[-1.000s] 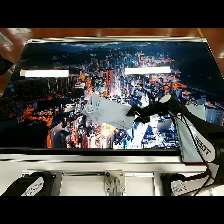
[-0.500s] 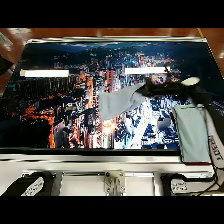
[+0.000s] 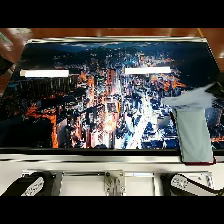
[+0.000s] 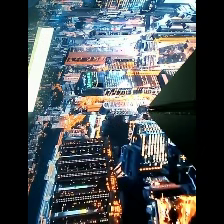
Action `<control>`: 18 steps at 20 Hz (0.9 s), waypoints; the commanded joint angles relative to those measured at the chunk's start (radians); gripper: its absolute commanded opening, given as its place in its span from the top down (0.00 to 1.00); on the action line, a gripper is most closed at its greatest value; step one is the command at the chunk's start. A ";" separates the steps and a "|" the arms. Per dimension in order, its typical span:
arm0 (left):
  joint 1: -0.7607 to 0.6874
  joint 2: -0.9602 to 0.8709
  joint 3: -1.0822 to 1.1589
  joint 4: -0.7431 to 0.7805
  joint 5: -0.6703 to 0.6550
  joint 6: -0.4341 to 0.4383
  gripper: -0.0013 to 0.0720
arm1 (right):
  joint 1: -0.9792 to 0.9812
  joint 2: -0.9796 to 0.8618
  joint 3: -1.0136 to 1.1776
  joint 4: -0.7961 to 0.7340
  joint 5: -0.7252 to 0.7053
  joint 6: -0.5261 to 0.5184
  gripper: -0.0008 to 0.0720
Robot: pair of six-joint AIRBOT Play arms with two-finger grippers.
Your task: Fold the shirts.
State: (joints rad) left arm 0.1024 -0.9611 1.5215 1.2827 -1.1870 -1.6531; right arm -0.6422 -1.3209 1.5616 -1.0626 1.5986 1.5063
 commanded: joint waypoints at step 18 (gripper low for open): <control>0.001 0.025 0.000 -0.004 -0.001 0.006 0.93 | -0.279 0.276 -0.767 -0.382 -0.116 0.199 0.78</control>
State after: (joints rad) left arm 0.1024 -0.9367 1.5215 1.2793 -1.1885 -1.6444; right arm -0.9207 -1.0771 0.9173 -1.4445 1.5887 1.6508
